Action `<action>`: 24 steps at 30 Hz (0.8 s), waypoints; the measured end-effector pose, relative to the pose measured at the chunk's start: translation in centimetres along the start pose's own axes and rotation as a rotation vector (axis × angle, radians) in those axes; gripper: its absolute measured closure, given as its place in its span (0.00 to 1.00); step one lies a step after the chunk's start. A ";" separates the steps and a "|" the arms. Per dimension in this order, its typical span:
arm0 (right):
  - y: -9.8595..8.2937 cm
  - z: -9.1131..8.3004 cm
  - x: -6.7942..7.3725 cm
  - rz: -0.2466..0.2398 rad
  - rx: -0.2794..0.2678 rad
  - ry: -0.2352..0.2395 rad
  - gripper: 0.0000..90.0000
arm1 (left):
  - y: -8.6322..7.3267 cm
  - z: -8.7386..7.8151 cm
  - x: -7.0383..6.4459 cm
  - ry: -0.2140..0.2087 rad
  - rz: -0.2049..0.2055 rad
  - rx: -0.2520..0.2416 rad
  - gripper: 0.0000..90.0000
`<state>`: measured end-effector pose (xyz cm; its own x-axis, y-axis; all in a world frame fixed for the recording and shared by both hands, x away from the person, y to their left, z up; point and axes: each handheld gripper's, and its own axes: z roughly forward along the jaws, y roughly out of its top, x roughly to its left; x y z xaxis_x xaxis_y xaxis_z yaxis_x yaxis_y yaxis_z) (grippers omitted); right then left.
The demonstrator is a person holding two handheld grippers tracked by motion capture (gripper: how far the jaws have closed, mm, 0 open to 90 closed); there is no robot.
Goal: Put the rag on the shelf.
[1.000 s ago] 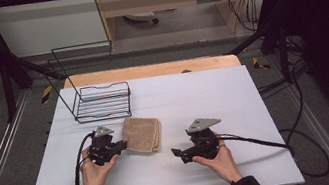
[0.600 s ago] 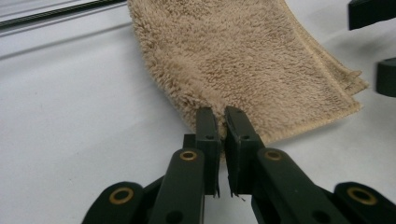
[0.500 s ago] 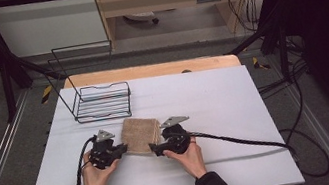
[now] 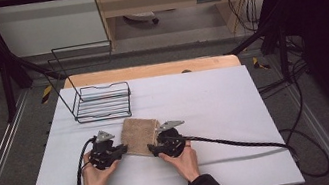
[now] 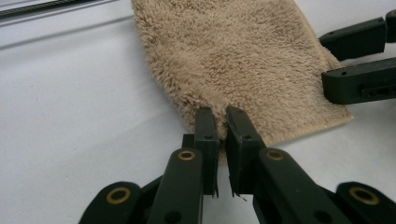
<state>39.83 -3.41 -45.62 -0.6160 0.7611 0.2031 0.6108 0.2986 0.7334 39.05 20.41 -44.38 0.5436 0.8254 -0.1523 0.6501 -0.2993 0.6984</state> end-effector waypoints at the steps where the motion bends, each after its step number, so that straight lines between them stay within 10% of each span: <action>1: 0.0 0.0 0.0 0.012 0.004 0.006 0.65 | 0.0 0.0 0.0 -0.001 -0.001 0.000 0.93; 9: 0.1 0.1 0.2 0.082 0.007 0.048 0.90 | 0.0 -0.2 0.1 -0.009 -0.008 0.008 0.93; 24: -1.1 -2.0 1.8 0.051 0.048 0.114 0.92 | -2.2 -3.1 -1.8 -0.055 0.005 0.040 0.93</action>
<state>37.02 -3.50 -44.80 -0.6347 0.7063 0.3136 0.6639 0.2906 0.6891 35.01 21.05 -43.50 0.5748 0.7964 -0.1879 0.6672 -0.3231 0.6712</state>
